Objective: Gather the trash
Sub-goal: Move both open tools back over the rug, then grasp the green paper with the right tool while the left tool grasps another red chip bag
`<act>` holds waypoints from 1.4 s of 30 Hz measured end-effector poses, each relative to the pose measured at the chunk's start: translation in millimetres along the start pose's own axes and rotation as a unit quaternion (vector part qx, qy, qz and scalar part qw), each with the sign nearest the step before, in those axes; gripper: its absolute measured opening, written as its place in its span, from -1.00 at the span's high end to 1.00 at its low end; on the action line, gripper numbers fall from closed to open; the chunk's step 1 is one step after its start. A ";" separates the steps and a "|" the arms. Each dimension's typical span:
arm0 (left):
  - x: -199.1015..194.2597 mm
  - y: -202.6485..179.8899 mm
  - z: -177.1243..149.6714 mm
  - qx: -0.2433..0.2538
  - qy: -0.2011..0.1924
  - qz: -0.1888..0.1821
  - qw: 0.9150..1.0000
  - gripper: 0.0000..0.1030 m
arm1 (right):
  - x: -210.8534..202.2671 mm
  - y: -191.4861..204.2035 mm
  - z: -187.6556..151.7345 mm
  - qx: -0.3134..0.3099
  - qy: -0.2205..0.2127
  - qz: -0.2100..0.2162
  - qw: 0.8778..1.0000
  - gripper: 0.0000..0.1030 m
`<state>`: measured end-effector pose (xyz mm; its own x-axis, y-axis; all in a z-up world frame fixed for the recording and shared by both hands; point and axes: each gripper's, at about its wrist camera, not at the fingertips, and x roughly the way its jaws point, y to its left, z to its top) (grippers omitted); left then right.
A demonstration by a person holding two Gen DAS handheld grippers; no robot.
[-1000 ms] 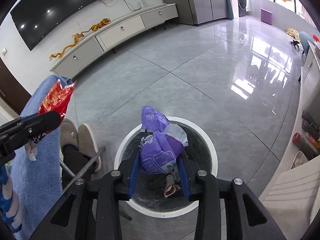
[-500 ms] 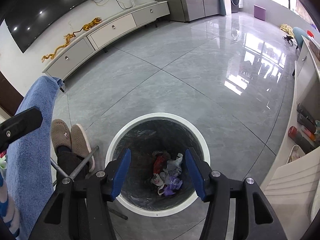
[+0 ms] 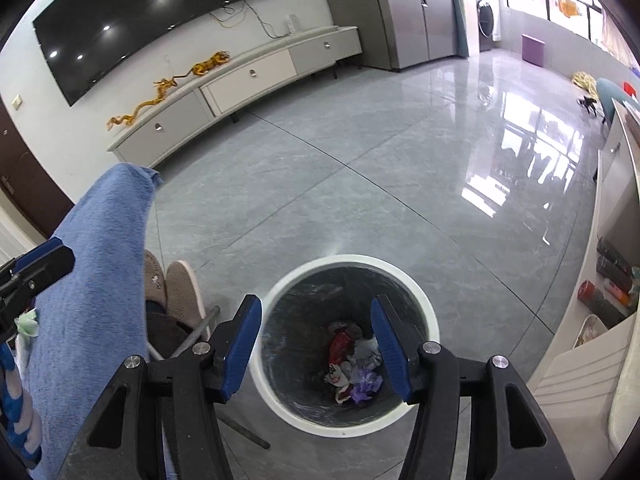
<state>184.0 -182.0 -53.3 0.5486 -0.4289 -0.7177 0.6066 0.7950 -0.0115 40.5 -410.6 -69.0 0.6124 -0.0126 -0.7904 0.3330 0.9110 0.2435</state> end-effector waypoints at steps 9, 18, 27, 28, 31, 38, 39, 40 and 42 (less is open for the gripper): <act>-56.3 71.8 -7.2 -0.055 -0.040 0.062 0.996 -0.11 | -15.3 53.9 9.0 -0.051 -0.021 0.028 0.998 -0.06; -109.3 137.5 -24.8 -0.107 -0.069 0.139 0.982 -0.11 | -26.6 122.6 12.0 -0.106 -0.034 0.075 0.991 -0.06; -156.7 217.8 -66.2 -0.172 -0.069 0.208 0.960 -0.11 | -29.1 215.1 -1.3 -0.176 -0.027 0.142 0.974 -0.06; -160.4 226.5 -73.5 -0.181 -0.067 0.214 0.958 -0.11 | -28.7 225.9 -4.1 -0.185 -0.026 0.149 0.971 -0.06; -167.0 250.3 -90.8 -0.204 -0.055 0.222 0.952 -0.11 | -30.2 256.4 -15.0 -0.211 -0.018 0.170 0.962 -0.06; -154.9 281.5 -118.8 -0.240 -0.019 0.208 0.948 -0.12 | -24.3 315.6 -37.9 -0.257 0.011 0.221 0.941 -0.06; -151.2 285.0 -121.6 -0.244 -0.014 0.204 0.948 -0.11 | -21.8 323.8 -40.8 -0.262 0.017 0.227 0.938 -0.06; -147.8 286.9 -123.4 -0.248 -0.010 0.200 0.948 -0.11 | -20.1 329.3 -43.0 -0.266 0.021 0.232 0.935 -0.06; -142.2 291.9 -127.3 -0.255 -0.004 0.191 0.948 -0.11 | -14.2 343.2 -47.4 -0.272 0.032 0.246 0.930 -0.06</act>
<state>209.7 165.6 -43.2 0.6778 -0.0688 -0.7320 0.0061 0.9961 -0.0879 112.1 -78.2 -0.8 0.5456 0.4689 -0.6946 -0.3977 0.8744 0.2778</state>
